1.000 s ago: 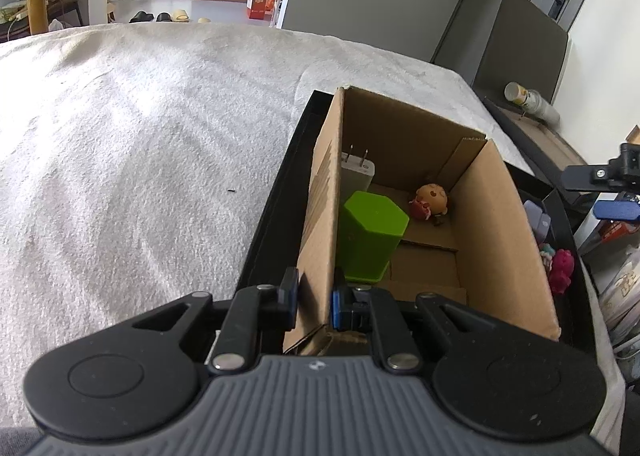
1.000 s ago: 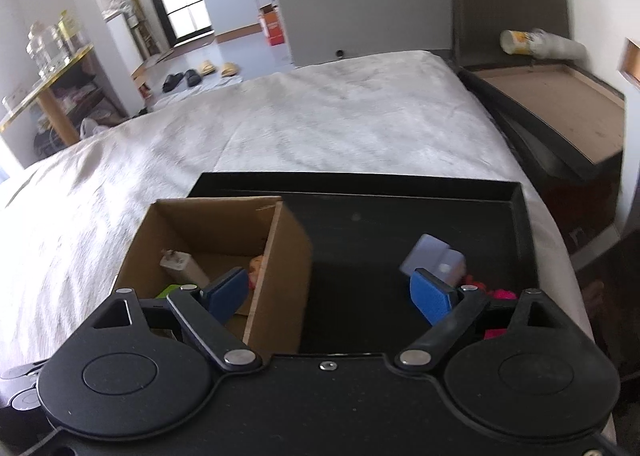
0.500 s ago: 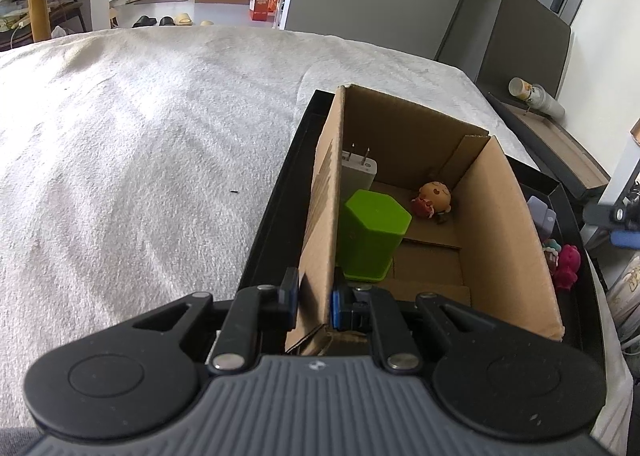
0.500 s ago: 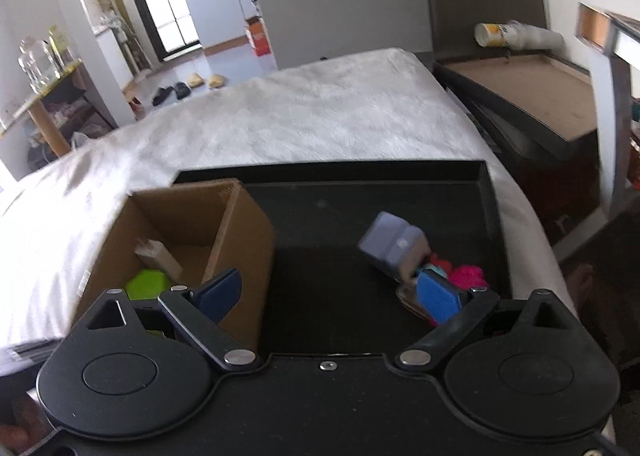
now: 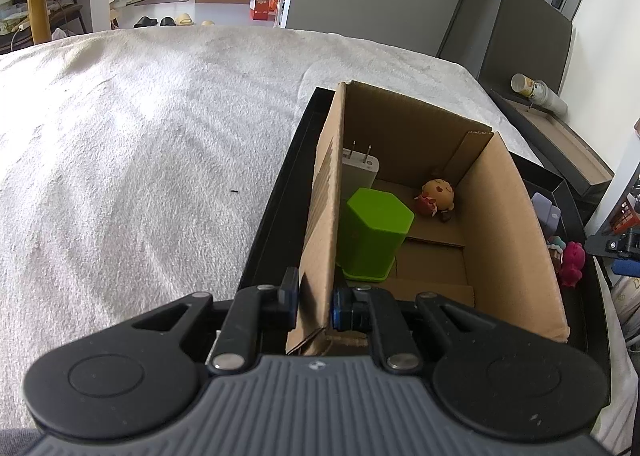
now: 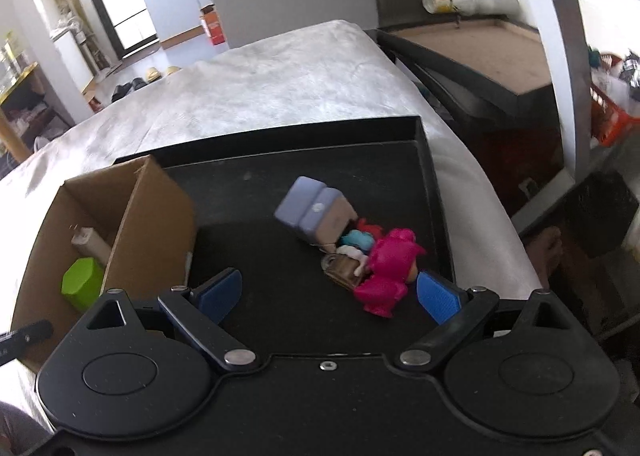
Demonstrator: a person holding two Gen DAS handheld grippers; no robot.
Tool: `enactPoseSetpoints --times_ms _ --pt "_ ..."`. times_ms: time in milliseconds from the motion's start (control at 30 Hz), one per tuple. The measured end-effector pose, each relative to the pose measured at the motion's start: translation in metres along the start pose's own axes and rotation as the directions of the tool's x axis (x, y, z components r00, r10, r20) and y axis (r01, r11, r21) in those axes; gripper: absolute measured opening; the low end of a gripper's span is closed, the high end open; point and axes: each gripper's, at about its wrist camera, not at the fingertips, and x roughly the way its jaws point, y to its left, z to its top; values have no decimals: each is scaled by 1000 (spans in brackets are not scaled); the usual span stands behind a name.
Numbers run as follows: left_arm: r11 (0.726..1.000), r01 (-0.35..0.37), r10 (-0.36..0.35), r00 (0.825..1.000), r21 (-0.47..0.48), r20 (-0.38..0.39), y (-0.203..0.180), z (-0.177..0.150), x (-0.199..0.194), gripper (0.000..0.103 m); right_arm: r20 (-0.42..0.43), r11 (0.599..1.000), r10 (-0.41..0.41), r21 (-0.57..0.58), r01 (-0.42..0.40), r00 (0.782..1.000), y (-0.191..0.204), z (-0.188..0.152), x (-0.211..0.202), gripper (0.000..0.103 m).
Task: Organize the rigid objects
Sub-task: 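Move the right gripper to the pink dinosaur figure and grasp it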
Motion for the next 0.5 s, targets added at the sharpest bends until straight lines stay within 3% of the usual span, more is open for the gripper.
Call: enactPoseSetpoints --times_ms 67,200,300,500 --pt "1000 0 0 1000 0 -2 0 0 1 13 -10 999 -15 32 15 1000 -7 1 5 88" --pt "1000 1 -1 1000 -1 -4 1 0 2 13 -29 994 -32 107 35 999 -21 1 16 65" --pt "1000 1 -1 1000 -1 -4 0 0 2 13 -43 989 -66 132 71 997 -27 1 24 56" --pt "1000 2 -2 1000 -3 -4 0 0 3 13 -78 983 -70 165 82 994 -32 0 37 50"
